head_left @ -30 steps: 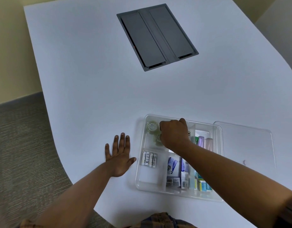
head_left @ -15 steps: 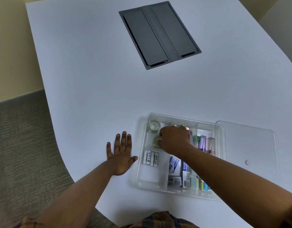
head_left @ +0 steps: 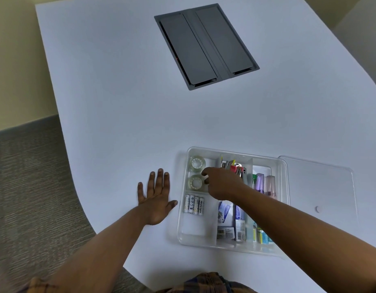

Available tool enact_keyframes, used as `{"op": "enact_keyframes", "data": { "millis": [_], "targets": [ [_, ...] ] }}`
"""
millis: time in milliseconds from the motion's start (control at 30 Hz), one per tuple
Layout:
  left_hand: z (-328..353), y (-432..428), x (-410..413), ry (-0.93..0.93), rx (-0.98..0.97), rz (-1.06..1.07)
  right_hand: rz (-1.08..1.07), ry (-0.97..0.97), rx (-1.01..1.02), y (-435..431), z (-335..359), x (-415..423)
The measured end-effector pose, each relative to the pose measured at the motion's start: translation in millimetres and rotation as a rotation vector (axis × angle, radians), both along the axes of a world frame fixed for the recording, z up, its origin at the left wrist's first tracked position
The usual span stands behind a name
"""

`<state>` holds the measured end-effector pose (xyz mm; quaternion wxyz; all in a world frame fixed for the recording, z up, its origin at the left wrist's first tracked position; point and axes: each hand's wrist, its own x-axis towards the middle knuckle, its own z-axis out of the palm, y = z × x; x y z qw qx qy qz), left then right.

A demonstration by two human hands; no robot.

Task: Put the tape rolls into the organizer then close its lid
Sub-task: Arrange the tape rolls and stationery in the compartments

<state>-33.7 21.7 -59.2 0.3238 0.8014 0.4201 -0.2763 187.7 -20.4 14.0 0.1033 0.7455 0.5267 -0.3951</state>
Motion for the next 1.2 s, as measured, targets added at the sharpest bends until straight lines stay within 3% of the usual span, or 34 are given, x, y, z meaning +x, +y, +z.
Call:
{"op": "enact_keyframes", "data": {
  "millis": [133, 300, 500, 600, 667, 733, 800, 967, 1200],
  "targets": [
    [-2, 0, 0, -0.008, 0.019, 0.009, -0.015, -0.013, 0.11, -10, 5, -2],
    [-4, -3, -1, -0.038, 0.055, 0.02, -0.049, -0.057, 0.39, -36, 15, 1],
    [-6, -12, -6, -0.15, 0.173, 0.054, -0.458, 0.017, 0.551, -95, 28, 30],
    [1, -12, -10, -0.239, 0.215, 0.134, -0.61, -0.088, 0.65, -134, 32, 51],
    [11, -13, -4, -0.365, 0.18, 0.327, -0.665, -0.202, 0.667, -165, 32, 68],
    [29, -17, 7, -0.523, 0.093, 0.658, -0.72, -0.293, 0.606, -196, 26, 85],
    [47, -24, 19, -0.629, 0.093, 0.84, -0.778, -0.317, 0.465, -223, 15, 95],
    [84, -54, 50, -0.763, 0.262, 0.733, -0.704, -0.239, 0.163, -252, -17, 95],
    [106, -101, 90, -0.807, 0.179, 0.435, -0.599, -0.225, 0.008, -260, -30, 83]
  ]
}}
